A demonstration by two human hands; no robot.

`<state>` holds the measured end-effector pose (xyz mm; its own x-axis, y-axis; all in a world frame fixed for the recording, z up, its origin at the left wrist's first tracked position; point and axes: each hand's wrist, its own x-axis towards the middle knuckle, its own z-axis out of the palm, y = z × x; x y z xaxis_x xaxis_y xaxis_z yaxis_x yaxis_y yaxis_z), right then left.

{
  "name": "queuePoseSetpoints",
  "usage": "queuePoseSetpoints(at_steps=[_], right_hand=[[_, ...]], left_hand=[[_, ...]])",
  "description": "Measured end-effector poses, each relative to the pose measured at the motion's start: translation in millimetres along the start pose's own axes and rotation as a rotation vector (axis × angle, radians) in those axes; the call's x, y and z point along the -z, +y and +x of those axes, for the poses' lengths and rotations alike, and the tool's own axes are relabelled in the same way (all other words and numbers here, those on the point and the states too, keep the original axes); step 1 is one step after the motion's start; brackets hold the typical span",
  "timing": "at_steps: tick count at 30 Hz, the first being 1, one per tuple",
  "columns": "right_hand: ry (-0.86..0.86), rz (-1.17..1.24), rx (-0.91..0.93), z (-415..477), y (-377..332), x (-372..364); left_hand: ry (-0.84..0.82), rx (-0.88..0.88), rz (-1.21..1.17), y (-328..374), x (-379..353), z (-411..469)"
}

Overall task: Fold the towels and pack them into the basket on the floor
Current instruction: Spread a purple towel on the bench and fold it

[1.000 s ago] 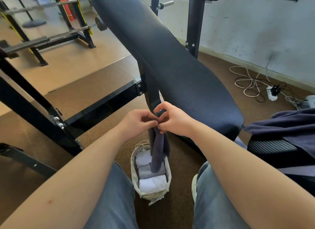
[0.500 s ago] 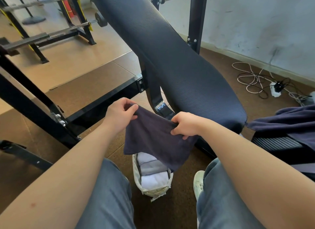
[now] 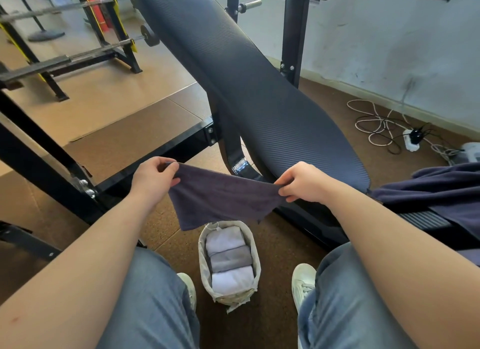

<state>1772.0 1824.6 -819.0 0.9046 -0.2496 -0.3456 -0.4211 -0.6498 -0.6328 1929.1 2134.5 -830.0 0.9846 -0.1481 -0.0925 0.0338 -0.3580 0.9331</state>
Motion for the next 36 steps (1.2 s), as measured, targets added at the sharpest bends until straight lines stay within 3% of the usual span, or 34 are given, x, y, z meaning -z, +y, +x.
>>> queuePoseSetpoints(at_steps=[7,13,26,31,36], right_hand=[[0.193,0.147,0.037,-4,-6,6],[0.177,0.285,0.099,-6,-8,6],[0.289,0.011,-0.012,-5,-6,8],[0.32,0.244,-0.133,-1,-5,9],[0.19,0.738,-0.207,-3,-14,7]], left_hand=[[0.042,0.058,-0.005,-6,5,3],[0.064,0.104,-0.054,-7,9,6],[-0.051,0.118,-0.086,2,10,-6],[-0.019,0.145,-0.046,5,8,-11],[0.123,0.227,-0.114,10,3,-11]])
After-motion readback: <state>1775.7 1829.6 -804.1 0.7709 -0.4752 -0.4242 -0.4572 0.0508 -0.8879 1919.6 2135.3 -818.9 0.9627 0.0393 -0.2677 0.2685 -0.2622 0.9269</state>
